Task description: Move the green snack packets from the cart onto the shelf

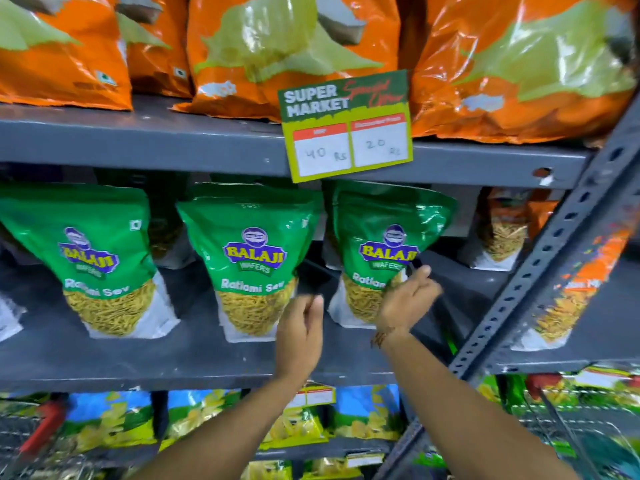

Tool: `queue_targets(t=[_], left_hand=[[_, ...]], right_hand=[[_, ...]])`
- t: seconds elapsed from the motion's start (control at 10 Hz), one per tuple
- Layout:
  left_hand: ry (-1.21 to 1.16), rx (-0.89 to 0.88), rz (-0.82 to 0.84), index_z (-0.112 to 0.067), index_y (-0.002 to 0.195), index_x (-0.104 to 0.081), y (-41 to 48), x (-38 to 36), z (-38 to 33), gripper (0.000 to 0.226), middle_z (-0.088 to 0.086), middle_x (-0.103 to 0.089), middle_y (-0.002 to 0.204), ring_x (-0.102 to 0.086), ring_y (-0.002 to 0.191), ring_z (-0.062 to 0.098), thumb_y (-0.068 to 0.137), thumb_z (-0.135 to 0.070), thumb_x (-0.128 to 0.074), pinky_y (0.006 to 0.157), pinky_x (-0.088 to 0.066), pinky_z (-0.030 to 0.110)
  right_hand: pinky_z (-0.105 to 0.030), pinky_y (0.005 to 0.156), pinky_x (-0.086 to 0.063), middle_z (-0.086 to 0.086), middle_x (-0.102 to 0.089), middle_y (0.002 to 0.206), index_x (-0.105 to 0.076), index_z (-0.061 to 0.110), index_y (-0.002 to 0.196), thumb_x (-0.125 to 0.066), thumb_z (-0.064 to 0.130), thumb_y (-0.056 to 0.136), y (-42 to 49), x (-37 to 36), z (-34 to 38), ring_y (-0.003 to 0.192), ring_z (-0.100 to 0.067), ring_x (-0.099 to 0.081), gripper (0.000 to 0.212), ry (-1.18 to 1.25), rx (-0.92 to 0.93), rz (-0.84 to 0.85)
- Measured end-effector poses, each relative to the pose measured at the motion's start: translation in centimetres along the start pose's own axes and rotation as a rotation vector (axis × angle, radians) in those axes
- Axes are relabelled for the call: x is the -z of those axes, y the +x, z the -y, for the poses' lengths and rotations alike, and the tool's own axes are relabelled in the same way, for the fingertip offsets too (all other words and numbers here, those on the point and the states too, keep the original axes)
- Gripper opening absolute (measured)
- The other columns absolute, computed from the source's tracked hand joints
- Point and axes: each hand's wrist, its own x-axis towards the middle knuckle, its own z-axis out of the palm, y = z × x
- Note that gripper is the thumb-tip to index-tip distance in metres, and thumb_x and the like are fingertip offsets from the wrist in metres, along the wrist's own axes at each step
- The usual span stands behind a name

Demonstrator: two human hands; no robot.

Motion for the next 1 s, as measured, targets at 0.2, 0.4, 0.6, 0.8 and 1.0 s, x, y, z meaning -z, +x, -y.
queue_targets(t=[0.2,0.4,0.6,0.8,1.0], left_hand=[[-0.444,0.361,-0.009,0.002,0.123,-0.049,9.1,-5.3,-5.9,0.036,0.021,-0.053,0.132,-0.048,0.124,0.033,0.096,-0.020,-0.038,0.105,-0.036,0.039],[-0.292,0.222,-0.169,0.002,0.096,-0.058,8.9,-6.3,-5.8,0.029,0.031,-0.063,0.102,-0.057,0.089,0.037,0.094,-0.023,-0.043,0.069,-0.036,0.028],[-0.294,0.290,0.292,-0.021,0.124,-0.044,5.5,-6.1,-2.7,0.068,0.003,-0.060,0.125,-0.057,0.111,0.018,0.066,-0.050,-0.067,0.096,-0.047,0.036],[-0.146,0.349,0.248,-0.022,0.118,-0.049,4.6,-5.8,-2.5,0.061,0.005,-0.066,0.117,-0.062,0.105,0.021,0.067,-0.044,-0.074,0.092,-0.052,0.043],[-0.097,0.369,0.158,-0.018,0.139,-0.030,3.0,-4.7,-4.1,0.079,0.008,-0.048,0.140,-0.046,0.128,0.027,0.075,-0.048,-0.066,0.106,-0.040,0.045]], right_hand=[[-0.014,0.062,-0.042,0.012,-0.057,0.062,-0.041,0.025,0.070,-0.030,0.006,0.097,8.4,-1.7,6.7,0.057,0.000,-0.051,0.034,0.097,-0.051,0.315],[-0.029,0.082,-0.045,0.001,-0.065,0.091,-0.054,0.019,0.089,-0.035,0.022,0.098,9.3,-0.8,6.2,0.088,-0.017,-0.055,0.022,0.047,-0.049,0.323],[-0.048,0.118,-0.026,-0.004,-0.036,0.153,-0.030,0.026,0.144,-0.019,0.074,0.080,4.8,2.2,-1.4,0.140,-0.021,-0.034,0.081,0.087,-0.342,0.661],[-0.050,0.112,-0.036,-0.009,-0.047,0.144,-0.042,0.025,0.137,-0.015,0.067,0.086,2.9,2.8,-1.7,0.131,-0.026,-0.046,0.071,-0.167,-0.299,0.585],[-0.047,0.113,-0.032,-0.018,-0.045,0.144,-0.040,0.009,0.137,-0.014,0.055,0.094,1.7,3.3,0.3,0.132,-0.033,-0.042,0.069,-0.320,-0.311,0.470]])
